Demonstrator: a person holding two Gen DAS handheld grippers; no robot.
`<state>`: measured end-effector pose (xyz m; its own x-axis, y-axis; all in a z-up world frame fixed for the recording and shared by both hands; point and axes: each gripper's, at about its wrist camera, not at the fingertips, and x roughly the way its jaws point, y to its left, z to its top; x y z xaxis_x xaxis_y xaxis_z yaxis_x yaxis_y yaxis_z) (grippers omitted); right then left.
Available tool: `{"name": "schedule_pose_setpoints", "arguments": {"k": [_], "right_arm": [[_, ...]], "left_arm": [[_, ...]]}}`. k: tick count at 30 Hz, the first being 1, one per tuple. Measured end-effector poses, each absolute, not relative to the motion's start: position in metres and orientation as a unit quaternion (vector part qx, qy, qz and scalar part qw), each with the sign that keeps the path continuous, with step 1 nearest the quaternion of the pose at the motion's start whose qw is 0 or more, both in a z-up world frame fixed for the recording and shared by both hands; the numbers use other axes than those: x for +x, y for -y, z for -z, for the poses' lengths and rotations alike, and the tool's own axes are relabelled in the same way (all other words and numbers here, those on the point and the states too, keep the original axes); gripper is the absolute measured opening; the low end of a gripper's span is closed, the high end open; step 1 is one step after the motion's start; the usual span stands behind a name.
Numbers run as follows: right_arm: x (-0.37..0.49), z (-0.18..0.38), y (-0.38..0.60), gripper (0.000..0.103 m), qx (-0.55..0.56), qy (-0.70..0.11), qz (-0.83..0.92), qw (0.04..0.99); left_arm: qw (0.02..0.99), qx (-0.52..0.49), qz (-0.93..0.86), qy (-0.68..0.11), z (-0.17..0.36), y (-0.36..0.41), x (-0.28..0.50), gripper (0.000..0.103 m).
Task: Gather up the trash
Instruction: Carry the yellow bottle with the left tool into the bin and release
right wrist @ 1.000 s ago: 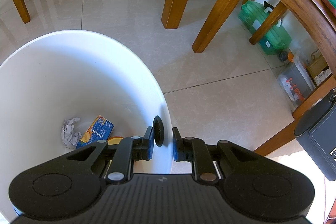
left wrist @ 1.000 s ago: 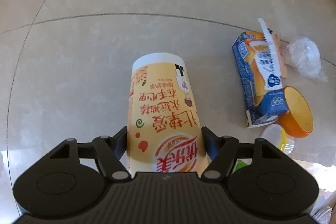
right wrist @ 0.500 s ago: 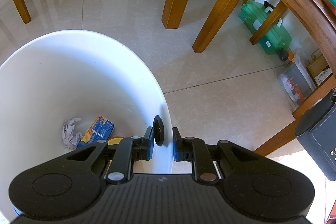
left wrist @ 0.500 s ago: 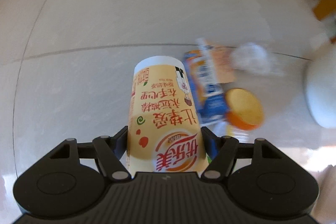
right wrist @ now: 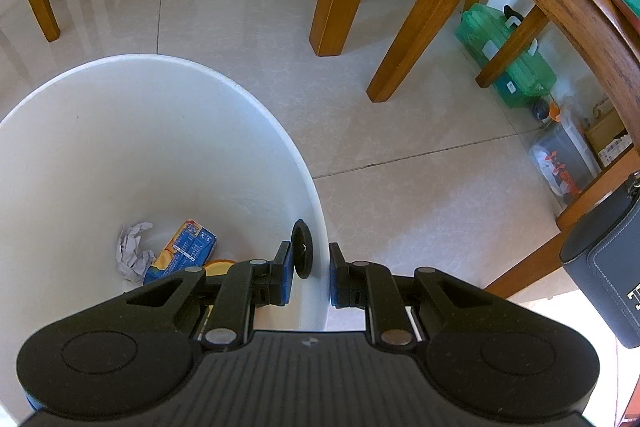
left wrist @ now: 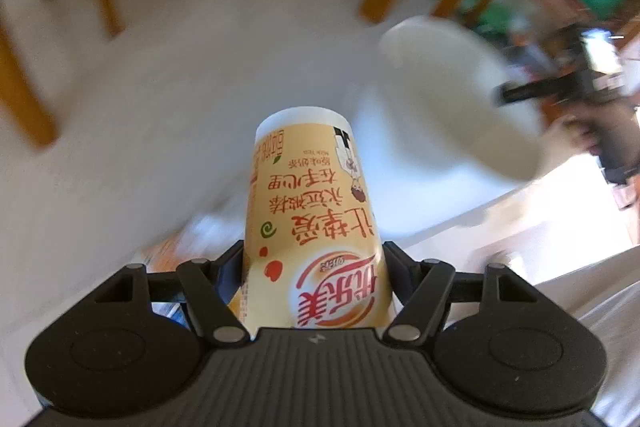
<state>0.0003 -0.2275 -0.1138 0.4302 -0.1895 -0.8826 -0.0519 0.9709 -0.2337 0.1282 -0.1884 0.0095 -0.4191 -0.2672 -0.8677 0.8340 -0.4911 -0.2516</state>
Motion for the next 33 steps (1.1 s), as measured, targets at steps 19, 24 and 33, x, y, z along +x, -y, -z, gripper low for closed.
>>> {"name": "schedule_pose_setpoints", "arguments": {"k": [19, 24, 33], "right_arm": [[0.000, 0.115, 0.230, 0.020, -0.113, -0.535, 0.035, 0.836], [0.001, 0.114, 0.232, 0.020, -0.109, -0.537, 0.034, 0.836], [0.000, 0.114, 0.231, 0.020, -0.114, -0.540, 0.031, 0.834]], "left_arm": [[0.336, 0.340, 0.826, -0.299, -0.028, 0.230, -0.012, 0.095], [0.362, 0.364, 0.813, -0.275, -0.017, 0.220, 0.006, 0.095], [0.396, 0.403, 0.775, -0.283, 0.036, 0.185, 0.050, 0.095]]}}
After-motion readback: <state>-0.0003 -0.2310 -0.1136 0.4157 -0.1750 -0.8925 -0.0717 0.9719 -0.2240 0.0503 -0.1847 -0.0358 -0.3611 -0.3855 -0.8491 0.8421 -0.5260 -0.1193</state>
